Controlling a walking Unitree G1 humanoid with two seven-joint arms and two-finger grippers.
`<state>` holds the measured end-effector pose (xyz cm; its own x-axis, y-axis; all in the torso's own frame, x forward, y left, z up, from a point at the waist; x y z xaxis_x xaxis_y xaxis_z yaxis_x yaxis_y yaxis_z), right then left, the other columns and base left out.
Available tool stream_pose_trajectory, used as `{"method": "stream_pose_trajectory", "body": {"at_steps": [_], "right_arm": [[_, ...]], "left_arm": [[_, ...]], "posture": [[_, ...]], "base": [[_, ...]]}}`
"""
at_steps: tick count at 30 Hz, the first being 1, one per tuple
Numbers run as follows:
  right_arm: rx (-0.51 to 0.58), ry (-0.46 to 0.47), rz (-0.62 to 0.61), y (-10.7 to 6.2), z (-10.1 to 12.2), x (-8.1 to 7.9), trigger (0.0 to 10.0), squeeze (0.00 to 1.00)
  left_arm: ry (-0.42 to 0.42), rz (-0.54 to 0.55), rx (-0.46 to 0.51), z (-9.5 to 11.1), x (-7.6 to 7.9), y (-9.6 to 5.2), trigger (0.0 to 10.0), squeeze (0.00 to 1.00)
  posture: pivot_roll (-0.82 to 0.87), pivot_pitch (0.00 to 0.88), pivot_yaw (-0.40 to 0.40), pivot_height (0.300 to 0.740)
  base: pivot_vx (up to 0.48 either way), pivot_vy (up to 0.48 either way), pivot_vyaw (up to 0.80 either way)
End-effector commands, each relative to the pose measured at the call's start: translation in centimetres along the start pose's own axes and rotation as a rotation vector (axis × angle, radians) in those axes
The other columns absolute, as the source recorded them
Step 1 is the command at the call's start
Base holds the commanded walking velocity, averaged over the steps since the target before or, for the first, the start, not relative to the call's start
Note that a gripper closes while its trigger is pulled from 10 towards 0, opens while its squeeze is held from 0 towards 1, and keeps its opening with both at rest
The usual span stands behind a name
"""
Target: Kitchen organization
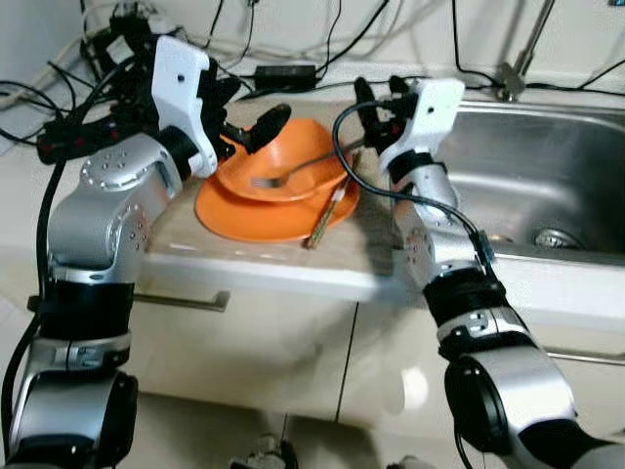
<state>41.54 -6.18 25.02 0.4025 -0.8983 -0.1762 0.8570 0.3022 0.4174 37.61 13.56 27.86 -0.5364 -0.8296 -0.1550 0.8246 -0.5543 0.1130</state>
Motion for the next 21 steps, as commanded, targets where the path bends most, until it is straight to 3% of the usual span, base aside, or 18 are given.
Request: {"method": "stream_pose_trajectory", "body": {"at_steps": [1, 4, 7, 10, 12, 15, 18, 21], "right_arm": [[0.021, 0.033, 0.011, 0.1, 1.0, 0.0, 10.0, 0.0], [0.041, -0.015, -0.012, -0.3, 1.6, 0.5, 10.0, 0.0], [0.08, -0.162, -0.071, -1.3, 2.5, 1.9, 10.0, 0.0], [0.092, -0.227, -0.079, -1.6, 2.8, 2.1, 10.0, 0.0], [0.111, -0.332, -0.137, -2.5, 3.2, 2.9, 10.0, 0.0], [0.107, -0.401, -0.223, -3.6, 3.2, 4.2, 10.0, 0.0], [0.089, -0.479, -0.286, -5.4, 2.6, 5.1, 10.0, 0.0], [0.074, -0.494, -0.303, -6.0, 2.2, 5.3, 10.0, 0.0]], "left_arm": [[0.026, 0.042, 0.026, 0.8, -0.6, 0.2, 10.0, 0.0], [0.019, 0.131, 0.025, 0.4, -2.1, -0.1, 10.0, 0.0], [0.032, 0.277, -0.01, -1.1, -4.4, -1.3, 10.0, 0.0], [0.037, 0.304, -0.018, -1.5, -4.8, -1.7, 10.0, 0.0], [0.044, 0.376, -0.049, -2.8, -5.6, -2.7, 10.0, 0.0], [0.026, 0.445, -0.064, -4.0, -6.1, -3.5, 10.0, 0.0], [-0.025, 0.512, -0.075, -5.3, -5.7, -4.1, 10.0, 0.0], [-0.04, 0.538, -0.078, -5.7, -5.6, -4.2, 10.0, 0.0]], "posture": [[0.03, 0.0, 0.053, 0.707], [0.03, 0.0, 0.058, 0.707], [0.02, 0.0, 0.061, 0.707], [0.02, 0.0, 0.062, 0.707], [0.02, 0.0, 0.064, 0.707], [0.02, 0.0, 0.063, 0.707], [0.02, 0.0, 0.063, 0.707], [0.02, 0.0, 0.062, 0.707]], "base": [[0.0, 0.0, 0.0], [0.0, 0.0, 0.0], [0.0, 0.0, 0.0], [0.0, 0.0, 0.0], [0.0, 0.0, 0.0], [0.0, 0.0, 0.0], [0.0, 0.0, 0.0], [0.0, 0.0, 0.0]]}}
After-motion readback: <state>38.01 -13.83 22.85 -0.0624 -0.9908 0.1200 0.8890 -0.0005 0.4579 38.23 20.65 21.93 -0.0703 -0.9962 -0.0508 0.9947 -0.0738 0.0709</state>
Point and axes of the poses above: a point about 5 cm out from each wrist's last joint towards the gripper, its own y axis pointing out of the wrist towards the gripper, its own z axis along the axis of the wrist's last joint, x = y × z, the point moved 4 cm from there along y, pointing out of the wrist towards the gripper, and after that the axes turned 2 degrees about y, right-handed, at the moved point
